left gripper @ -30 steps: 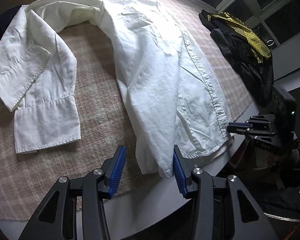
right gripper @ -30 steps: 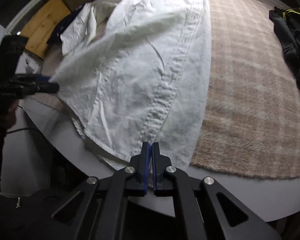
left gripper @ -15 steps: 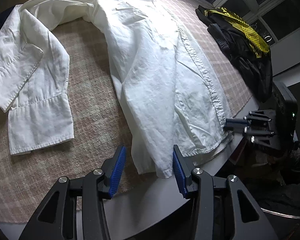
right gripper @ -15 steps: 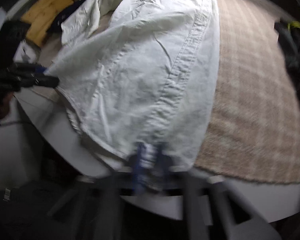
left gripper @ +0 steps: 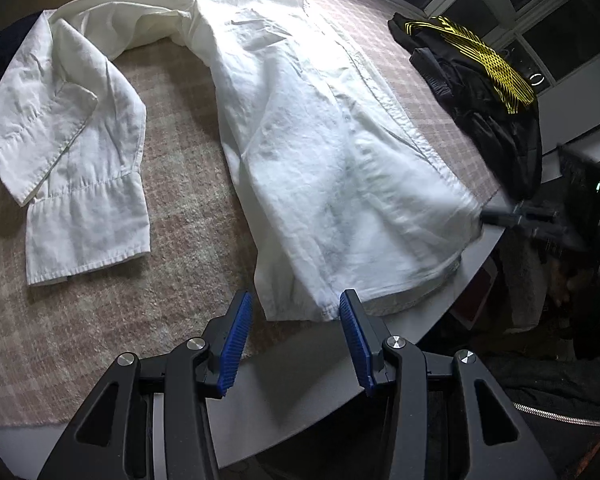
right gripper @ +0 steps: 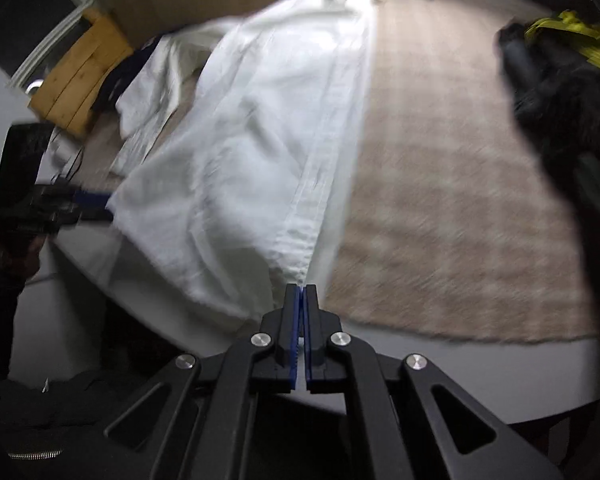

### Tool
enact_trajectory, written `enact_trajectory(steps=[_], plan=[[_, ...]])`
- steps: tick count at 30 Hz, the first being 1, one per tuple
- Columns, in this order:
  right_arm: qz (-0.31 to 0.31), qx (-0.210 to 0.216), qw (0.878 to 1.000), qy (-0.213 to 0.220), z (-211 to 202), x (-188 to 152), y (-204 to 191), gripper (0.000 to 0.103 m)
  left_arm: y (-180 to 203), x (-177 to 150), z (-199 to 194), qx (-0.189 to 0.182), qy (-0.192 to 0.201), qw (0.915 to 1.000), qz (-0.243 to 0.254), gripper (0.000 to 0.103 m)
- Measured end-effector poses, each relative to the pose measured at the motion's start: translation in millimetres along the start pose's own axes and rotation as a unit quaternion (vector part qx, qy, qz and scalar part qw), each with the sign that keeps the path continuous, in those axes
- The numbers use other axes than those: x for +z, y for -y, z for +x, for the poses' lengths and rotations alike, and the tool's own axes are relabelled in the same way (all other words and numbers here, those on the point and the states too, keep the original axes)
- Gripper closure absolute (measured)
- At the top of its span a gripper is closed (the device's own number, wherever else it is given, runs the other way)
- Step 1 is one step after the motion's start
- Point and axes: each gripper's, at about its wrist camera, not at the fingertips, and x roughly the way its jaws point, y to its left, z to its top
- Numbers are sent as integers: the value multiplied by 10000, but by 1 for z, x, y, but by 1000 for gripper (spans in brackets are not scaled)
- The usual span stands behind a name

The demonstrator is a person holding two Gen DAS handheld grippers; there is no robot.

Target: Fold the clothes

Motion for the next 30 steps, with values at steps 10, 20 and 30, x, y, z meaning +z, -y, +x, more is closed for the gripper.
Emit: enact_trajectory(steps=[10, 20, 30], plan=[[95, -99, 9994, -304, 10, 11, 1, 58, -8, 17, 25, -153, -51, 9997, -175, 80], [-568, -133, 9981, -199, 12, 10, -20, 103, 18, 20, -17, -144, 433, 9989, -104, 98], [-659, -672, 9951, -310, -4, 56, -12, 95, 25, -1, 16, -153, 300, 9994, -104, 98]])
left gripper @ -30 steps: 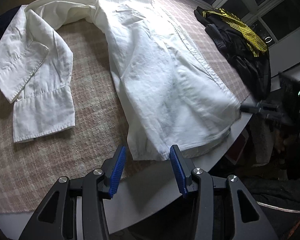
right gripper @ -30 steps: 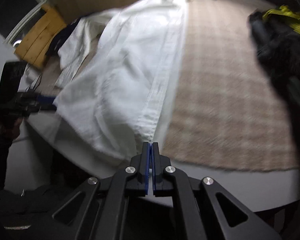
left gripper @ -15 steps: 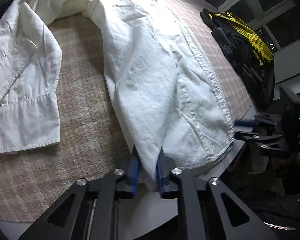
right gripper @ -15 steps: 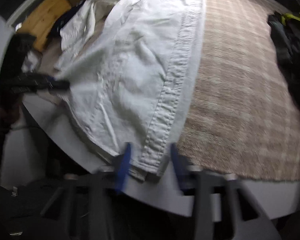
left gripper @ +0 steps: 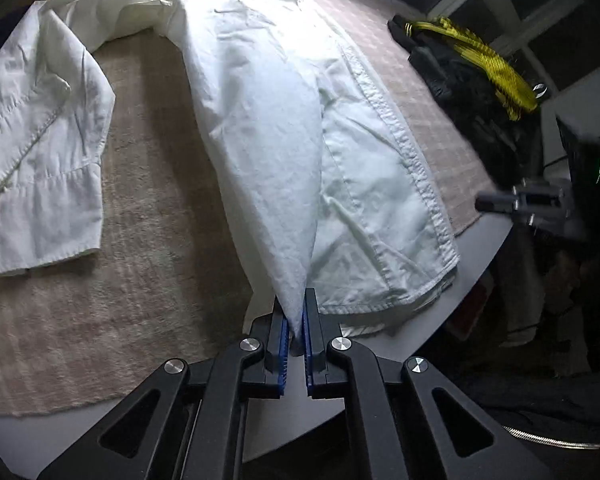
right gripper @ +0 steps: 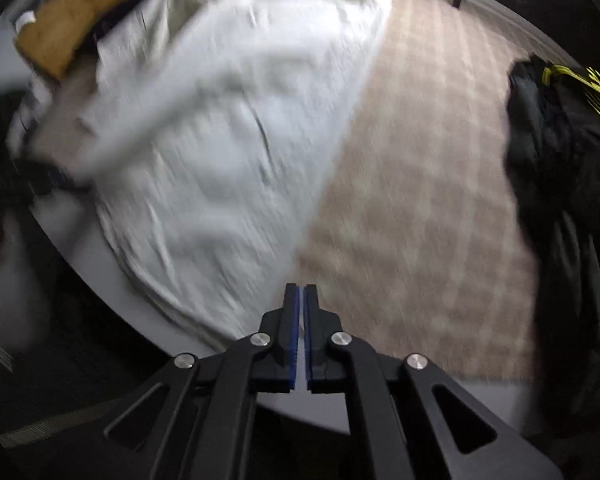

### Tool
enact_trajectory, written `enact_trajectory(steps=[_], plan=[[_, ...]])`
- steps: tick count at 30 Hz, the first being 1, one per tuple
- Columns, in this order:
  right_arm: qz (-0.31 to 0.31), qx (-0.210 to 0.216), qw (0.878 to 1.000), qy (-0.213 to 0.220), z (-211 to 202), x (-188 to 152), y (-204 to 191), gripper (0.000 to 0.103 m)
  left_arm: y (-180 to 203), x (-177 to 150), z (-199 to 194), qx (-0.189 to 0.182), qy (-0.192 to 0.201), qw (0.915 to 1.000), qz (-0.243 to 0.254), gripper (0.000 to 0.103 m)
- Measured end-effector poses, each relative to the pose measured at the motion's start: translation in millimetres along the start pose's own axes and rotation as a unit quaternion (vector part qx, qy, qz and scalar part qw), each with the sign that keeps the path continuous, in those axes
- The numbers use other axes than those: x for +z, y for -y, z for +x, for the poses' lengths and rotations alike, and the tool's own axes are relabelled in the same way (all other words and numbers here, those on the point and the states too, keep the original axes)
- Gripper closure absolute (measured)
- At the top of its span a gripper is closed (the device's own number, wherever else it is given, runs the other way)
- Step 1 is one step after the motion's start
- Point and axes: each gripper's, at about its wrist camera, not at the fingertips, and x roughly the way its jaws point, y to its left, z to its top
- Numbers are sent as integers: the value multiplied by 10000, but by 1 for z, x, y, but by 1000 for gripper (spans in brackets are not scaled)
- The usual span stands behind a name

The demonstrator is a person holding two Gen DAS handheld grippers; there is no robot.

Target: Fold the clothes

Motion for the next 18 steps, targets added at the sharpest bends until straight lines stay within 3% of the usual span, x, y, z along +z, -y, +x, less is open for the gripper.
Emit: enact_trajectory(steps=[1, 2, 4, 8, 13, 15, 16, 18], plan=[[-55, 188, 9996, 217, -8, 21, -6, 86, 0, -1, -2, -63, 81, 9999, 1, 98], [-113, 367, 9983, 430, -15, 42, -13, 69, 3, 0, -3, -118, 138, 9998, 32, 98], [-259, 590, 9949, 781, -21, 89, -32, 52, 7, 2, -4, -191, 219, 9995, 96, 98], [-520, 862, 9921, 750, 15, 197, -86, 52, 21, 5, -2, -219, 342, 9990, 182, 98], [-1222, -271, 9920, -133, 99, 263, -131, 52, 25, 2, -2, -349, 484, 9980, 227, 98], [-1409, -646, 9873, -358, 124, 270, -136, 69, 25, 2, -3, -425, 571, 9972, 210, 98], [-1470, -666, 9862, -368, 127, 270, -135, 100, 26, 1, -2, -432, 602, 9970, 218, 98], [-1439, -497, 9879, -305, 126, 270, -129, 101, 26, 0, -2, -414, 626, 9968, 257, 98]])
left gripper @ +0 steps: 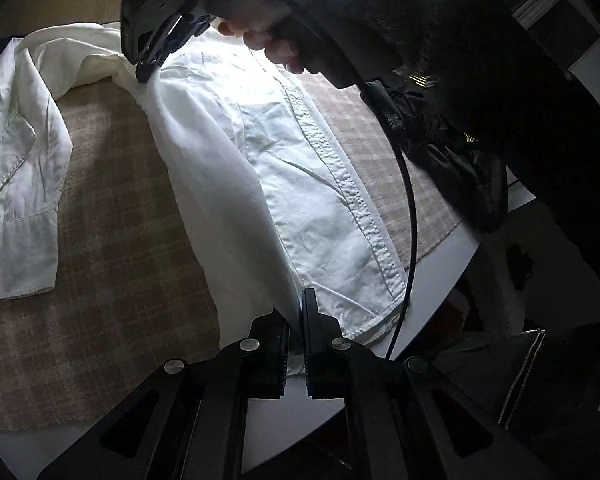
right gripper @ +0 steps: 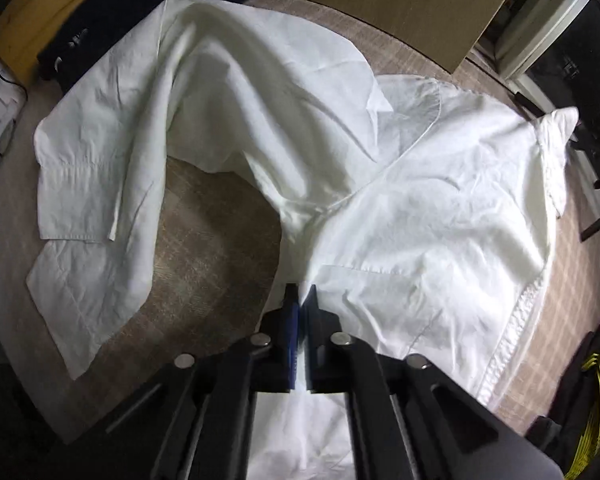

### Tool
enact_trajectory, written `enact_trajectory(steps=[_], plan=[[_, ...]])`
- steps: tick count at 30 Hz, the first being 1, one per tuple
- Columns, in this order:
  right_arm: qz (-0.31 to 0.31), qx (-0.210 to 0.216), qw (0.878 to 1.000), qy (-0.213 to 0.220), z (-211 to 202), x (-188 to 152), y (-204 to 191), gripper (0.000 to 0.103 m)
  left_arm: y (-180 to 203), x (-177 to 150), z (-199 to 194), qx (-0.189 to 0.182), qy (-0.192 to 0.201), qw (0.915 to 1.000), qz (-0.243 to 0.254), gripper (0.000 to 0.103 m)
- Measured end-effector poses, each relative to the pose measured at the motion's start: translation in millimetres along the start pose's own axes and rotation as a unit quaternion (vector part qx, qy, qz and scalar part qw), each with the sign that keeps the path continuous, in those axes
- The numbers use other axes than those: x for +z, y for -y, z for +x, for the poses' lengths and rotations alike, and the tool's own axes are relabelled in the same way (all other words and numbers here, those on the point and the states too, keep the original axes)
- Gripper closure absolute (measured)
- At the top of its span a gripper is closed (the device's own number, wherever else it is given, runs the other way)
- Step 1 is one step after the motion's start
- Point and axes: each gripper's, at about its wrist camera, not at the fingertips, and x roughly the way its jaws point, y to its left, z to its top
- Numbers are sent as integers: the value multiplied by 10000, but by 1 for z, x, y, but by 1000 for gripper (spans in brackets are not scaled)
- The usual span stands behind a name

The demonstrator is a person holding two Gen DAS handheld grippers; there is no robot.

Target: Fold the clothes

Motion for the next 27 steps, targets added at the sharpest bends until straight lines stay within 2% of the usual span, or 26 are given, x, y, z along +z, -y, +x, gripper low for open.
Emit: enact_trajectory(steps=[2, 5, 8, 11, 14, 18, 19, 20, 21, 25, 27], plan=[[316, 475, 9979, 302, -12, -5, 16, 101, -1, -1, 1, -15, 4, 10000, 12, 98], [1012, 1180, 9870, 399, -13, -13, 45, 101, -4, -2, 5, -40, -44, 10000, -15, 98], [1139, 1287, 9846, 310, -4, -22, 51, 101, -2, -1, 9, -46, -92, 9999, 28, 98], [1309, 1490, 9790, 480, -11, -26, 54, 101, 1, 1, 4, -74, -95, 9999, 80, 98], [1337, 1391, 9788, 694, -27, -24, 54, 101, 0, 5, -8, -393, 73, 9991, -163, 98], [1157, 1228, 9813, 930, -54, -17, 55, 101, 8, 8, -19, -572, 294, 9979, -121, 96], [1067, 1106, 9839, 909, -53, -12, 54, 101, 8, 6, -17, -593, 246, 9979, -121, 93], [977, 984, 9864, 884, -51, -8, 54, 101, 8, 4, -13, -608, 183, 9979, -128, 84], [899, 865, 9888, 819, -45, -4, 54, 101, 7, 1, -9, -546, 90, 9983, -161, 80], [692, 529, 9946, 571, -26, -4, 59, 101, -9, -20, -8, -453, -46, 9978, -474, 78], [627, 392, 9960, 499, -21, -6, 62, 101, -24, -31, -16, -453, 71, 9957, -808, 73]])
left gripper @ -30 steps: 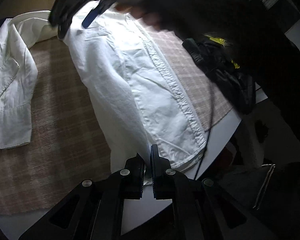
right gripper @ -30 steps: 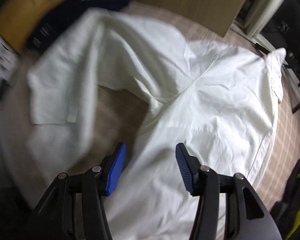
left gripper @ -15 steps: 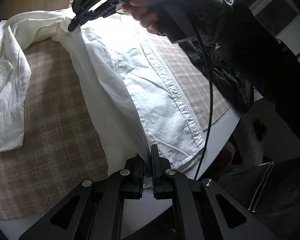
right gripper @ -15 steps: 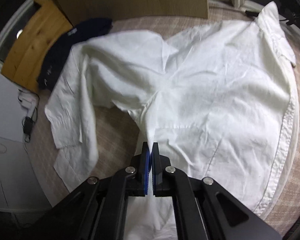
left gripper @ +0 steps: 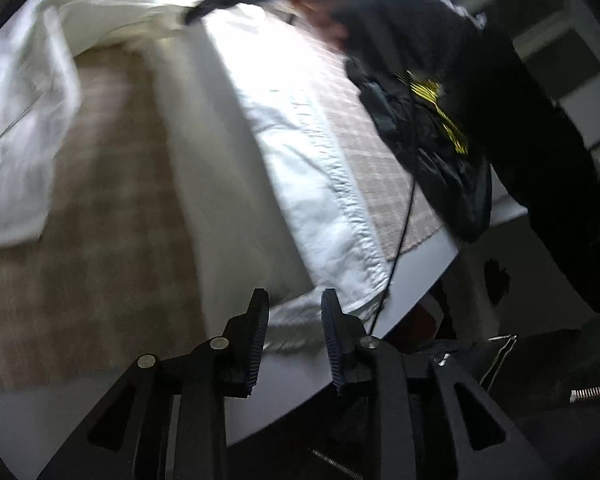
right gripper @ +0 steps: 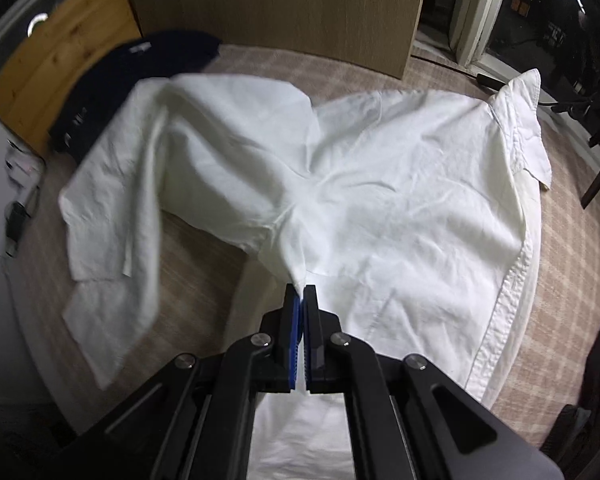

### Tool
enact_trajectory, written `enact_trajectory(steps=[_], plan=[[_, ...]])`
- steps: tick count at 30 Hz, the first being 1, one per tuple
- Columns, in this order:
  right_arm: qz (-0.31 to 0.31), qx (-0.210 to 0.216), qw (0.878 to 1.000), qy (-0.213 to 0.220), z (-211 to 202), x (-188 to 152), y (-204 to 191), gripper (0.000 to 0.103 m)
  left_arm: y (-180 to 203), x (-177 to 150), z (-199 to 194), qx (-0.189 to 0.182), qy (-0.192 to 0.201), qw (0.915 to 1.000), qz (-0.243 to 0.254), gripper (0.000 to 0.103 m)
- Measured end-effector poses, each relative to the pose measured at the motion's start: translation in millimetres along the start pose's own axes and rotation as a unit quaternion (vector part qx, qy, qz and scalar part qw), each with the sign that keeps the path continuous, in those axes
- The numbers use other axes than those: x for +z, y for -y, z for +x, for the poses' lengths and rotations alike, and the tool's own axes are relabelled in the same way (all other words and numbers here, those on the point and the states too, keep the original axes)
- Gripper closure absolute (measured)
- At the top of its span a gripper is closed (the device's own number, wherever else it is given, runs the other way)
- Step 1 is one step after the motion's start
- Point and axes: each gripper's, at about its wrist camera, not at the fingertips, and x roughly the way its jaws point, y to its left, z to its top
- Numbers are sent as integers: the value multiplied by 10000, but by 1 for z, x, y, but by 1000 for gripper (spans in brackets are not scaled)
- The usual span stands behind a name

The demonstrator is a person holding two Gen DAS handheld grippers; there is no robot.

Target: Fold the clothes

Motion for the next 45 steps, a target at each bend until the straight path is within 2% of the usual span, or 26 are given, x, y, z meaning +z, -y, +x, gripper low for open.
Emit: enact_trajectory(steps=[4, 9, 11, 17, 19, 20, 22, 24, 28, 32, 34, 35, 36, 39, 40, 41, 42, 43, 45], plan=[[-58, -112, 9999, -87, 8, -2, 5, 101, -29, -9, -16, 113, 208, 9983, -529, 73], [-162, -138, 9997, -129, 7, -2, 9, 101, -23, 8, -20, 188, 424, 9981, -395, 73], [-214, -145, 9996, -127, 5, -2, 11, 101, -20, 16, -15, 179, 445, 9983, -328, 69], [-187, -158, 9997, -89, -1, -3, 17, 101, -35, 49, 14, 61, 83, 9982, -598, 69], [-221, -138, 9996, -76, 0, -3, 15, 101, -39, 54, 26, 227, -8, 9980, -597, 69], [-228, -117, 9996, -71, 0, -2, 14, 101, -41, 57, 31, 324, -49, 9977, -593, 73], [-263, -107, 9996, -62, -2, -2, 11, 101, -46, 58, 36, 420, -73, 9973, -594, 99], [-264, -93, 9996, -56, -3, -1, 10, 101, -51, 55, 30, 358, -3, 9975, -610, 103], [-238, -63, 9997, -36, -7, 0, 9, 101, -65, 46, 12, 289, 135, 9973, -667, 103], [-278, -12, 9996, -13, -7, 2, 4, 101, -87, 42, 0, 307, 142, 9932, -1113, 103], [-308, -22, 9995, -20, -6, 3, 1, 101, -89, 48, -1, 194, 142, 9915, -1279, 92], [-313, -13, 9995, -22, -5, 4, 0, 101, -87, 52, 0, 127, 137, 9918, -1262, 72], [-311, -13, 9995, -18, -6, 4, -1, 101, -84, 57, 1, 61, 132, 9921, -1244, 57], [-336, -35, 9994, -24, -7, 4, -3, 101, -74, 69, 16, 161, -62, 9943, -1053, 55], [-341, -54, 9994, -26, -7, 4, -2, 101, -70, 73, 21, 203, -132, 9948, -985, 56], [-334, -70, 9994, -27, -8, 4, -2, 101, -67, 76, 26, 245, -202, 9953, -917, 62], [-320, -78, 9995, -29, -8, 4, -1, 101, -64, 80, 32, 287, -272, 9956, -849, 89], [-310, -81, 9995, -25, -9, 3, 1, 101, -63, 81, 36, 377, -361, 9956, -784, 103], [-288, -70, 9996, -7, -12, 2, 3, 101, -61, 80, 32, 338, -316, 9966, -677, 101]])
